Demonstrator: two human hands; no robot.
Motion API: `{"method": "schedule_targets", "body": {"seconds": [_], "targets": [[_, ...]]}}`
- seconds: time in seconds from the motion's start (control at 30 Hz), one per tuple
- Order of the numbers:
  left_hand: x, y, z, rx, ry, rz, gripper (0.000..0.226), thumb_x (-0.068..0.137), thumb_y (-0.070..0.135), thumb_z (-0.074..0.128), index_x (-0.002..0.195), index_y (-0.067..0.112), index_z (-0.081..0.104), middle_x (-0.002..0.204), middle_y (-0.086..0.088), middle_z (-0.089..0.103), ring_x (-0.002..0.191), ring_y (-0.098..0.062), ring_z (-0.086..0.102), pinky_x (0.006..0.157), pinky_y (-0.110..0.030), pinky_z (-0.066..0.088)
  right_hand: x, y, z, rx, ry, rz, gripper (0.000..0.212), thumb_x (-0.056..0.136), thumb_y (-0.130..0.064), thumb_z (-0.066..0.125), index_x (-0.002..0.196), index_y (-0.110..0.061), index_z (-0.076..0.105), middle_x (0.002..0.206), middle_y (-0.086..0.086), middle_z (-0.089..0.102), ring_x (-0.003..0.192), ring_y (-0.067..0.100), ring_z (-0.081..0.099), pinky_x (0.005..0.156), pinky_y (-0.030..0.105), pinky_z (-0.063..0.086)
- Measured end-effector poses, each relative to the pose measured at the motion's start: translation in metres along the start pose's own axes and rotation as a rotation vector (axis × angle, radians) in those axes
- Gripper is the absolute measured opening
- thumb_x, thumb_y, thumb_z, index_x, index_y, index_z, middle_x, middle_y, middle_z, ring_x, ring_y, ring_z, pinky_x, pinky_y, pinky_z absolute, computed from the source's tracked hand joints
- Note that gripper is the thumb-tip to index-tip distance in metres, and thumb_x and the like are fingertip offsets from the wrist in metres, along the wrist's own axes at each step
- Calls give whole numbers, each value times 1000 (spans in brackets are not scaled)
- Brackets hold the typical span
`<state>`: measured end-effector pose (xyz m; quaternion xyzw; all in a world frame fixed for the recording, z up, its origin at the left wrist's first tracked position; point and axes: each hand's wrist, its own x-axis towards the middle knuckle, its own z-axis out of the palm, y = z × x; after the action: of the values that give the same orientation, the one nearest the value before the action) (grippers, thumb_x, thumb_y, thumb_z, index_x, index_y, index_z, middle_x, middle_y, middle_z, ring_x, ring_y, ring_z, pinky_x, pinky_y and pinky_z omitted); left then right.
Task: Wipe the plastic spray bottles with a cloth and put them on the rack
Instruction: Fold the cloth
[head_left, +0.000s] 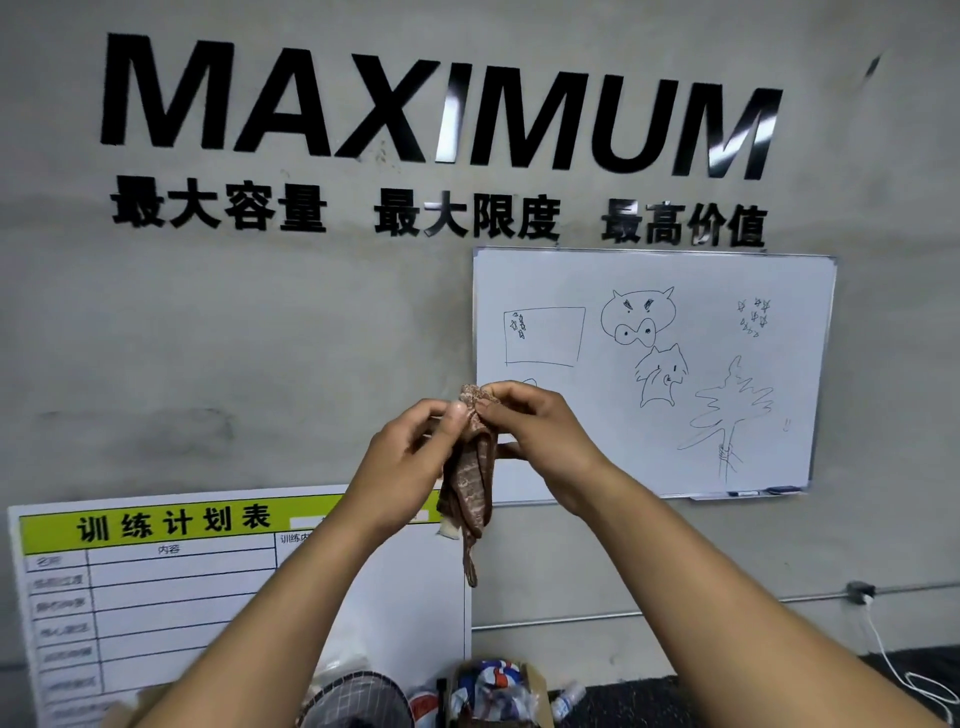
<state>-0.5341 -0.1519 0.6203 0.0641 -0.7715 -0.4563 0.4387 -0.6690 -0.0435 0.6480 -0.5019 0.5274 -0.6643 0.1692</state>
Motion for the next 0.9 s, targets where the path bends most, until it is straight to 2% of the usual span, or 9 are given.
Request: {"method": "schedule_targets", "body": {"seconds": [0.07,0.17,0.37,0.5,0.6,0.7,0.77,0.83,0.9], "targets": [[1,1,-1,41,1,-7,33,96,56,58,104,28,72,90,15,75,83,0,67,78,-19,54,-1,-4,3,11,8,18,10,100,-8,64,100,-8,74,82,1,69,76,12,65,68,27,59],[1,0,-5,159,16,17,6,103,30,68,106,27,72,89,8,75,82,-6,67,77,-21,53,-1,-9,10,45,12,63,13,97,-4,61,95,-9,73,89,3,70,83,14,66,63,23,57],[0,5,-20,118,15,19,14,105,31,65,96,24,73,81,10,69,80,-10,63,83,-40,56,0,-17,17,44,-100,80,20,98,-4,57,93,-15,73,85,-4,68,78,6,64,66,20,53],[-1,14,-29,175,11,26,11,98,19,76,88,21,71,80,1,71,72,-16,61,75,-38,55,-5,-20,23,5,-171,44,22,99,-2,57,89,-16,71,84,-5,64,77,6,59,72,18,51],[0,17,-32,232,65,10,18,92,25,78,79,22,66,81,-5,72,66,-21,63,75,-52,61,-6,-15,29,-160,-11,-89,21,95,0,66,106,-16,74,95,-4,62,81,5,60,78,19,51],[-1,18,-38,222,147,-12,13,81,41,70,77,30,65,80,-1,70,69,-26,67,76,-61,62,-13,-9,31,-222,-68,-127,54,88,-10,78,138,-23,62,116,-3,60,94,6,63,85,20,53],[-2,18,-42,220,189,-6,10,80,43,67,75,36,64,80,3,69,70,-27,67,78,-61,61,-19,-5,35,-421,-131,-119,75,85,-23,86,150,-28,49,125,-5,60,106,6,64,95,22,52],[-3,20,-46,209,209,-1,9,81,44,67,74,38,64,79,3,69,68,-29,66,77,-60,62,-19,-1,42,-613,-37,-148,63,83,-31,85,141,-25,60,115,-5,68,102,8,66,95,29,53],[-3,20,-50,219,213,2,9,81,44,67,75,38,63,79,3,69,67,-29,63,75,-59,62,-18,2,45,-557,71,-152,22,84,-28,71,101,-16,75,87,5,73,80,11,64,84,40,54]]}}
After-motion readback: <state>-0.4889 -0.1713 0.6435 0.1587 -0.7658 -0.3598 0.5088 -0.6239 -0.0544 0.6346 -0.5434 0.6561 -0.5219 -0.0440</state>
